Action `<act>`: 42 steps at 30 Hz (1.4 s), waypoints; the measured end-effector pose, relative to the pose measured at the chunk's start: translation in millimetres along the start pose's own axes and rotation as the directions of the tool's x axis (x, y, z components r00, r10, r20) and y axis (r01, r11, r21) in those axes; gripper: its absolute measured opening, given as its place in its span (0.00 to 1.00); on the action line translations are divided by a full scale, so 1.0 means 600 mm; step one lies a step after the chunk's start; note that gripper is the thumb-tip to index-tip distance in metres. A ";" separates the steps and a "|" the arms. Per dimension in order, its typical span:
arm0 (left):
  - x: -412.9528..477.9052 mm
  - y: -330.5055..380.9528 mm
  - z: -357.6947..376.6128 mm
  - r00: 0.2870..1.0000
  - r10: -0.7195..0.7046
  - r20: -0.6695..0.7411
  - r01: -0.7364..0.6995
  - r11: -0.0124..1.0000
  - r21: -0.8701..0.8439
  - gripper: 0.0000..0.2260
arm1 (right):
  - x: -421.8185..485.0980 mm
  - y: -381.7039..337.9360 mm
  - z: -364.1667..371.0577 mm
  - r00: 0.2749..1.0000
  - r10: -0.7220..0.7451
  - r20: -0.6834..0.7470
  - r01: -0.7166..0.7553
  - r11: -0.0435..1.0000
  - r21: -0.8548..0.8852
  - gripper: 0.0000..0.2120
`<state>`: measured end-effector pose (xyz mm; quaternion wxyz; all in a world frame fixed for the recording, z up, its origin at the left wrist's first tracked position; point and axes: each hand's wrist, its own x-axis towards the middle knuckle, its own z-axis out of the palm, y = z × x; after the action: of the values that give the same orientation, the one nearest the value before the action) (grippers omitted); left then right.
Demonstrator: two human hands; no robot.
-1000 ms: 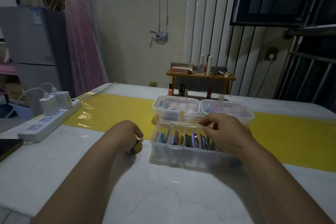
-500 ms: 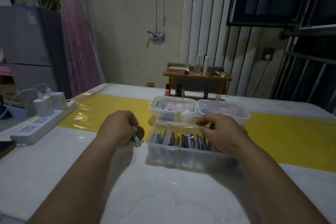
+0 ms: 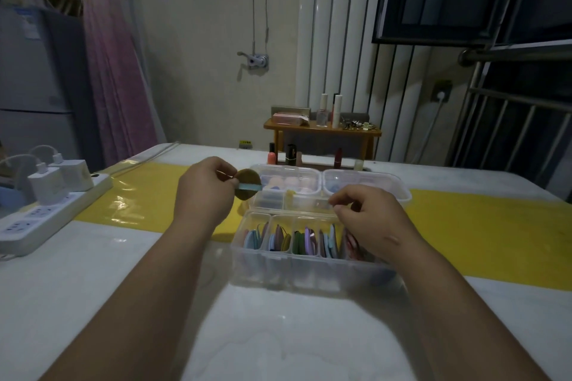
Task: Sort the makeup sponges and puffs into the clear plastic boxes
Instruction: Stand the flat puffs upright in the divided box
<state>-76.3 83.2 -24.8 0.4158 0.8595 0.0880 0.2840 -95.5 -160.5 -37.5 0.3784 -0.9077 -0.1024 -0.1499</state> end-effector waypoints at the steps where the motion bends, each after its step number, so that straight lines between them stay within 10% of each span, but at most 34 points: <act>1: -0.001 0.002 0.005 1.000 -0.009 0.012 0.009 1.000 -0.028 0.04 | 0.000 0.000 0.000 1.000 -0.001 -0.004 0.001 1.000 0.002 0.09; 33: -0.053 0.048 0.060 0.916 0.138 0.377 -0.009 0.946 -0.324 0.06 | -0.002 -0.009 0.007 0.991 -0.130 0.034 0.125 0.984 0.124 0.10; 42: -0.048 0.030 0.052 0.915 0.280 0.291 -0.313 0.947 0.076 0.09 | 0.004 0.001 -0.012 0.993 -0.060 -0.104 0.075 0.986 0.150 0.10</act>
<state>-84.0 39.7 -38.6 0.3231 0.9176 -0.0853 0.2152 -94.4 -166.2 -32.4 0.4467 -0.8631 -0.1255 -0.1993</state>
